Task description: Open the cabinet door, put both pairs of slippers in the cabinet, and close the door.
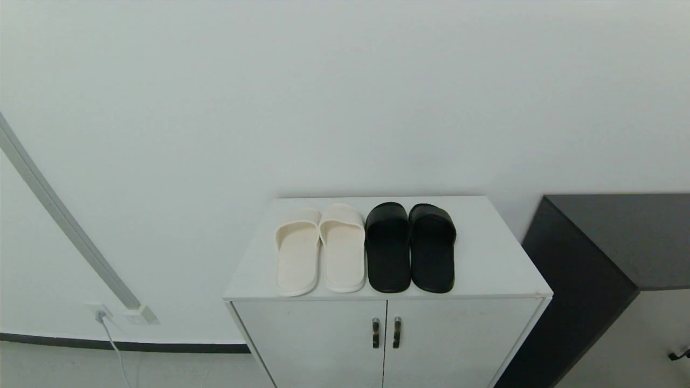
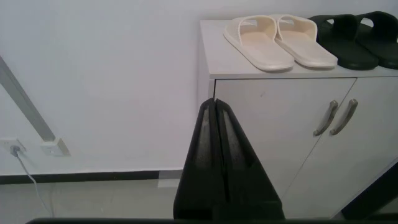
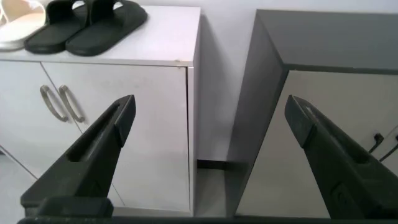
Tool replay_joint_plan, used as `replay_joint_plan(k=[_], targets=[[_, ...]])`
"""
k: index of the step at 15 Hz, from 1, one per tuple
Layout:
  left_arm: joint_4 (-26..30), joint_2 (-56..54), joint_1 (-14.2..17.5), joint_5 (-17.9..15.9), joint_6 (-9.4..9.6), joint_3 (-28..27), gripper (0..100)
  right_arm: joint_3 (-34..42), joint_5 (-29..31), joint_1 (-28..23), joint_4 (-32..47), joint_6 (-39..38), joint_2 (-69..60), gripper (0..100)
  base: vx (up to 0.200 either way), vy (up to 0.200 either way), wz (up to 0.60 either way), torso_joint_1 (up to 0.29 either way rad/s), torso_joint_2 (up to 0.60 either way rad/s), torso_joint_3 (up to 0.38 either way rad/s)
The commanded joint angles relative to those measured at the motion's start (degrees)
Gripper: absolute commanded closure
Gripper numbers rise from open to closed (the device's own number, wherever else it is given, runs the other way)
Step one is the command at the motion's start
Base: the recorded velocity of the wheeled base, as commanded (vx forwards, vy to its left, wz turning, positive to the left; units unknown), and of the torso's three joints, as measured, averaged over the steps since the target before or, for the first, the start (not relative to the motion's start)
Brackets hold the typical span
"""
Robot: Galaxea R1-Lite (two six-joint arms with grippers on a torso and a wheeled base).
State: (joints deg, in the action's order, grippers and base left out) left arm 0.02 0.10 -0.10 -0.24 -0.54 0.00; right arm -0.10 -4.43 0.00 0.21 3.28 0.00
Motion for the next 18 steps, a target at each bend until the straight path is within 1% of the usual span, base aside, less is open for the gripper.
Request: replay_joint_plan(k=[1, 2, 3, 4, 5, 6, 7, 8, 9, 11, 12, 13, 14, 15, 16, 17, 18], targets=[[0.1, 0.0, 0.0, 0.0, 0.01, 0.0, 100, 0.0, -0.2, 0.0, 0.0, 0.3, 0.0, 0, 0.0, 0.0, 0.0, 0.0, 0.0, 0.0], [0.1, 0.0, 0.0, 0.0, 0.01, 0.0, 100, -0.1, -0.5, 0.1, 0.0, 0.3, 0.4, 0, 0.0, 0.0, 0.0, 0.0, 0.0, 0.0], [0.1, 0.0, 0.0, 0.0, 0.01, 0.0, 100, -3.9, -1.3, 0.4, -0.5, -1.3, 2.3, 0, 0.0, 0.0, 0.0, 0.0, 0.0, 0.0], [0.1, 0.0, 0.0, 0.0, 0.01, 0.0, 100, -14.1, -1.9, 1.2, 1.0, -8.0, 7.6, 0, 0.0, 0.0, 0.0, 0.0, 0.0, 0.0], [0.1, 0.0, 0.0, 0.0, 0.01, 0.0, 100, -16.7, -4.8, 2.0, 4.5, -8.6, 12.6, 0, 0.0, 0.0, 0.0, 0.0, 0.0, 0.0], [0.1, 0.0, 0.0, -0.1, 0.01, 0.0, 100, -16.9, -9.2, 1.9, 5.9, -3.0, 19.6, 0, 0.0, 0.0, 0.0, 0.0, 0.0, 0.0], [0.1, 0.0, 0.0, -0.1, 0.01, 0.0, 100, -16.7, -9.7, 1.9, 5.8, -2.2, 21.7, 0, 0.0, 0.0, 0.0, 0.0, 0.0, 0.0], [0.1, 0.0, 0.0, -0.2, 0.01, 0.0, 100, -17.3, -12.2, 4.0, 4.7, -0.8, 32.8, 0, 0.0, 0.0, 0.0, 0.0, 0.0, 0.0], [0.1, 0.0, 0.0, -0.5, 0.1, 0.0, 100, -18.8, -13.1, 7.4, 2.4, -0.5, 39.4, 0, 0.0, 0.0, 0.0, 0.0, 0.0, 0.0], [0.1, 0.0, 0.0, -0.5, 0.1, 0.0, 100, -21.5, -12.5, 15.1, -3.2, -1.6, 50.1, 0, 0.0, 0.0, 0.0, 0.0, 0.0, 0.0], [0.1, 0.0, 0.0, -0.5, 0.1, 0.0, 100, -23.8, -9.6, 20.2, -7.6, -5.0, 56.3, 0, 0.0, 0.0, 0.0, 0.0, 0.0, 0.0], [0.1, 0.0, 0.0, -0.5, 0.1, 0.0, 100, -25.0, -6.8, 24.3, -10.3, -7.5, 59.9, 0, 0.0, 0.0, 0.0, 0.0, 0.0, 0.0], [0.1, 0.0, 0.0, -0.5, 0.1, 0.0, 100, -26.4, -0.1, 33.8, -15.8, -13.6, 65.7, 0, 0.0, 0.0, 0.0, 0.0, 0.0, 0.0], [0.1, 0.0, 0.0, -0.5, 0.1, 0.0, 100, -27.1, 3.1, 37.2, -18.1, -15.8, 68.2, 0, 0.0, 0.0, 0.0, 0.0, 0.0, 0.0], [0.1, 0.0, 0.0, -0.5, 0.1, 0.0, 100, -29.4, 9.5, 42.5, -22.3, -18.7, 74.1, 0, 0.0, 0.0, 0.0, 0.0, 0.0, 0.0], [0.1, 0.0, 0.0, -0.5, 0.1, 0.0, 100, -32.9, 14.8, 45.1, -25.2, -19.2, 81.0, 0, 0.0, 0.0, 0.0, 0.0, 0.0, 0.0], [0.1, 0.0, 0.0, -0.5, 0.18, 0.0, 100, -36.1, 17.3, 46.5, -26.6, -19.3, 85.7, 0, 0.0, 0.0, 0.0, 0.0, 0.0, 0.0]])
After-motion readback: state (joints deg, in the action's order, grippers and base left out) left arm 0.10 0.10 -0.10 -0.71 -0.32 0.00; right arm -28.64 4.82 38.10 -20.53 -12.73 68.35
